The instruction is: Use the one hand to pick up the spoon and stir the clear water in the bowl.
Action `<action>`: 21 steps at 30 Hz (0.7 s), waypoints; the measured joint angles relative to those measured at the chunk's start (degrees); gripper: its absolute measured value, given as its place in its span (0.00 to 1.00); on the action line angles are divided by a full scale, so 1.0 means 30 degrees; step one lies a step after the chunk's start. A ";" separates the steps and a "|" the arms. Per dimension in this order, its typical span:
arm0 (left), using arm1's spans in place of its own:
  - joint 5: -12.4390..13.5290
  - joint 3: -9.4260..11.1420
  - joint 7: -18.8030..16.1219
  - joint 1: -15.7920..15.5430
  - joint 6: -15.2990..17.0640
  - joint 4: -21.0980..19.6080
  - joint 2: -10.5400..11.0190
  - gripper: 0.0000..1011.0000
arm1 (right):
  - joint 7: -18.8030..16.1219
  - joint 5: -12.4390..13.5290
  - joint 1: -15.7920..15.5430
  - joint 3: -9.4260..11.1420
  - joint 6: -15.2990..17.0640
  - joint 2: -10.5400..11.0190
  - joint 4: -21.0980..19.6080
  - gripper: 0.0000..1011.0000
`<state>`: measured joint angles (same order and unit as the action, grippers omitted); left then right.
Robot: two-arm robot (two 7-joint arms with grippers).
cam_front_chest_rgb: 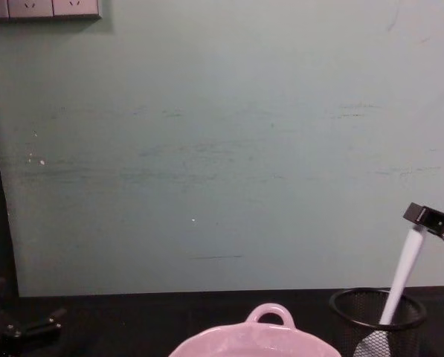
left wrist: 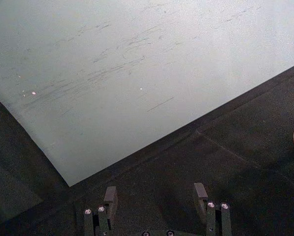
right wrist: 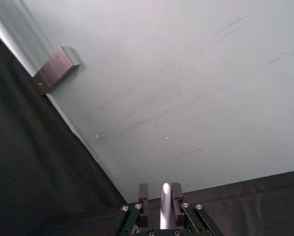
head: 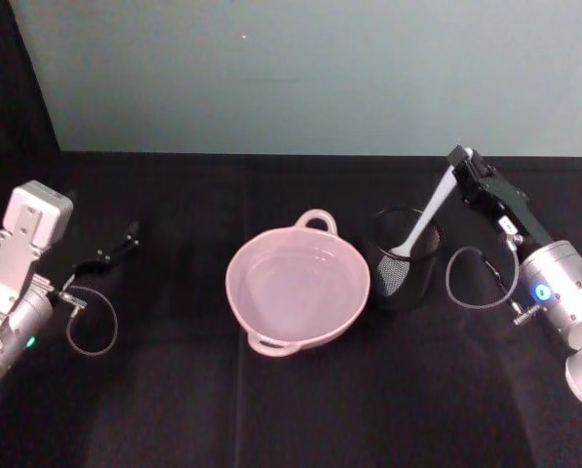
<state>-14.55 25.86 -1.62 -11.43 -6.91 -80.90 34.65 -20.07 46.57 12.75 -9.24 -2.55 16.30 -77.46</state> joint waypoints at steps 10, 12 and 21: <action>-0.0001 0.0000 0.0000 -0.0001 0.0000 -0.0001 0.0001 1.00 | 0.1199 0.0248 -0.1025 0.0159 0.0943 0.0567 -0.1291 0.60; -0.0001 0.0000 0.0000 -0.0001 0.0001 0.0000 0.0000 1.00 | 0.1260 0.0260 -0.1260 0.0137 0.1110 0.0747 -0.1642 0.64; 0.0000 0.0000 0.0000 -0.0001 0.0000 0.0001 0.0000 1.00 | 0.2838 0.0059 -0.3242 0.0139 0.2826 0.2389 -0.5001 0.92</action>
<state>-14.55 25.86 -1.62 -11.43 -6.91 -80.90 34.65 -11.55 46.75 3.03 -8.83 5.93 23.46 -92.46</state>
